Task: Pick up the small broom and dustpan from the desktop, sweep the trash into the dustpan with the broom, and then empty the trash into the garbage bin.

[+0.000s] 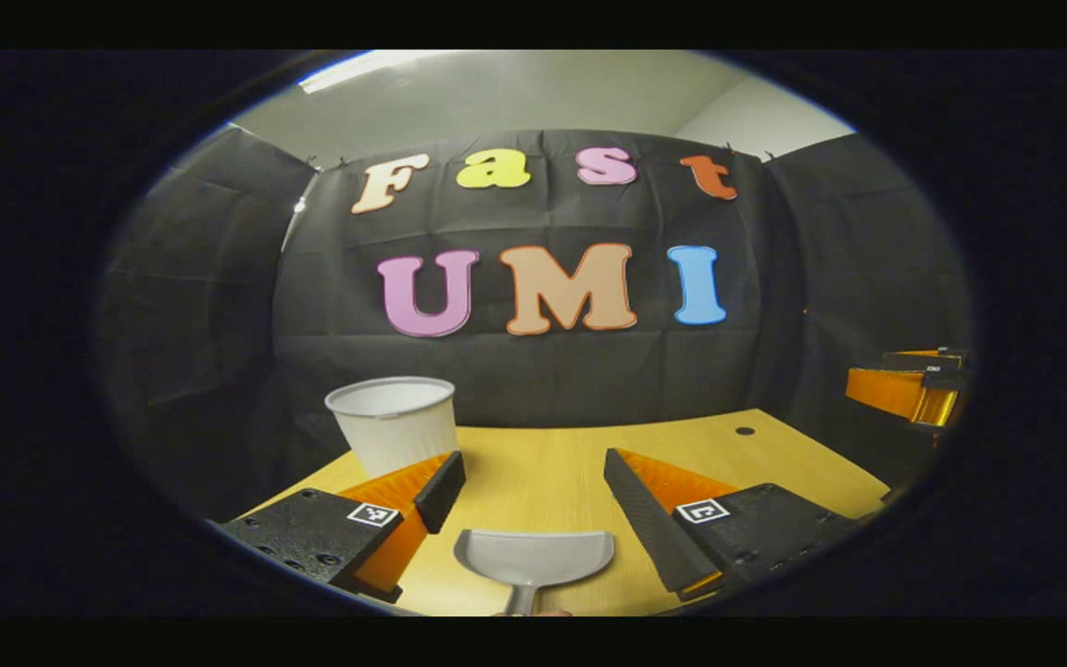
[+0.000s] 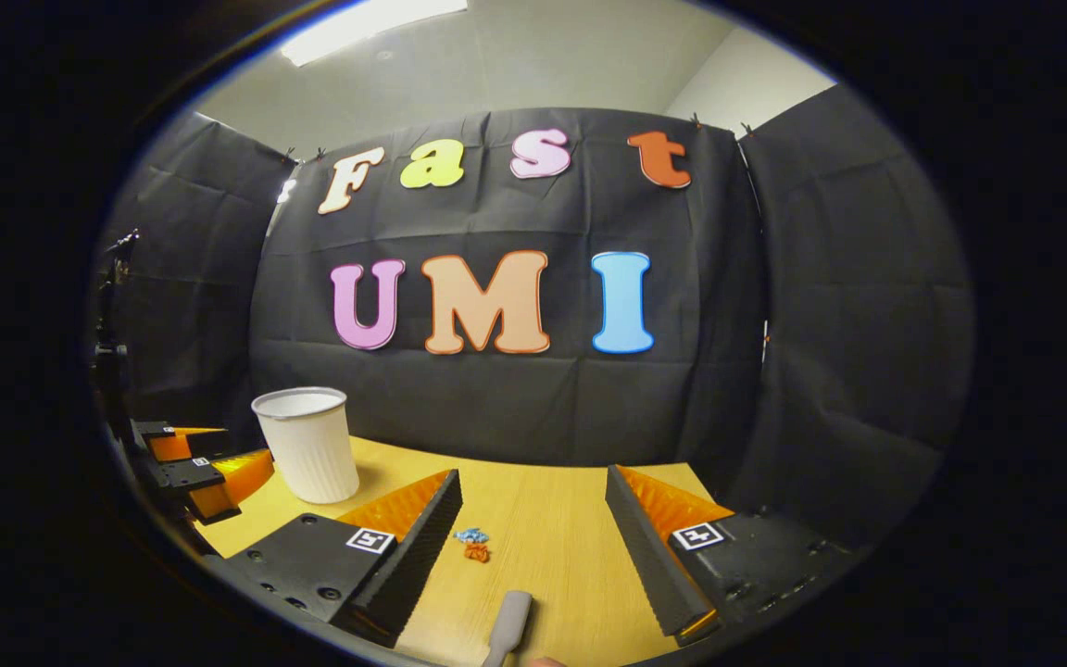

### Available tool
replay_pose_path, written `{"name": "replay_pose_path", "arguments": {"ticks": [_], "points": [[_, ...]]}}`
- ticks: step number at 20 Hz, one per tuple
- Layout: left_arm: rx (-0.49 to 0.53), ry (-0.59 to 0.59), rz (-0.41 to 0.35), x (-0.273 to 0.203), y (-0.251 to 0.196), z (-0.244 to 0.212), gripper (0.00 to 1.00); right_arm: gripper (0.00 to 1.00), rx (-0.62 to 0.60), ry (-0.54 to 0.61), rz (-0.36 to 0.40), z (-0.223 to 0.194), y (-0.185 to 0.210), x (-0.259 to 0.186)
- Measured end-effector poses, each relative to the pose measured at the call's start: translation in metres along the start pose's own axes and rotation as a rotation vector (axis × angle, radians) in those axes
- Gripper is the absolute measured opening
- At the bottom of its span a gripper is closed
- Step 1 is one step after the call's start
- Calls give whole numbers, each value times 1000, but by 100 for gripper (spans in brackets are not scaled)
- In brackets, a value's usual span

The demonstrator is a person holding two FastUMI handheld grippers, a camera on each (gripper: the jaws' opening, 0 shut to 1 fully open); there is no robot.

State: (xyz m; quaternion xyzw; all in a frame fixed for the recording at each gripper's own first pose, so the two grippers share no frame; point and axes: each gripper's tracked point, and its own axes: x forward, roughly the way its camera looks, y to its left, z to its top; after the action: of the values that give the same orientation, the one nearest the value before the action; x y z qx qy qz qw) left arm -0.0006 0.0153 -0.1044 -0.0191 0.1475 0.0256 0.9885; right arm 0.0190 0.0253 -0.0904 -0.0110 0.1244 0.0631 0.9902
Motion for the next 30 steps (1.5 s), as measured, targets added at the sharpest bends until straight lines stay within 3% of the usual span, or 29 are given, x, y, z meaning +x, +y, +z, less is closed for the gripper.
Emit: {"name": "replay_pose_path", "arguments": {"ticks": [11,14,15,17,23,27,30], "points": [[33,342,-5,-5,7,-134,96,92,-55,372,43,-152,26,6],[77,432,-6,-10,8,-168,93,93,-65,496,61,-200,32,1],[86,458,-11,-12,8,-178,97,92,-76,535,64,-214,34,-1],[100,516,-17,-13,9,-200,93,92,-94,615,69,-246,37,-3],[121,688,-12,-34,12,-256,95,91,-114,818,88,-307,44,-8],[133,795,-25,-45,11,-289,95,84,-105,915,91,-335,45,-14],[136,849,-47,-44,5,-306,94,72,-112,954,90,-346,43,-12]]}}
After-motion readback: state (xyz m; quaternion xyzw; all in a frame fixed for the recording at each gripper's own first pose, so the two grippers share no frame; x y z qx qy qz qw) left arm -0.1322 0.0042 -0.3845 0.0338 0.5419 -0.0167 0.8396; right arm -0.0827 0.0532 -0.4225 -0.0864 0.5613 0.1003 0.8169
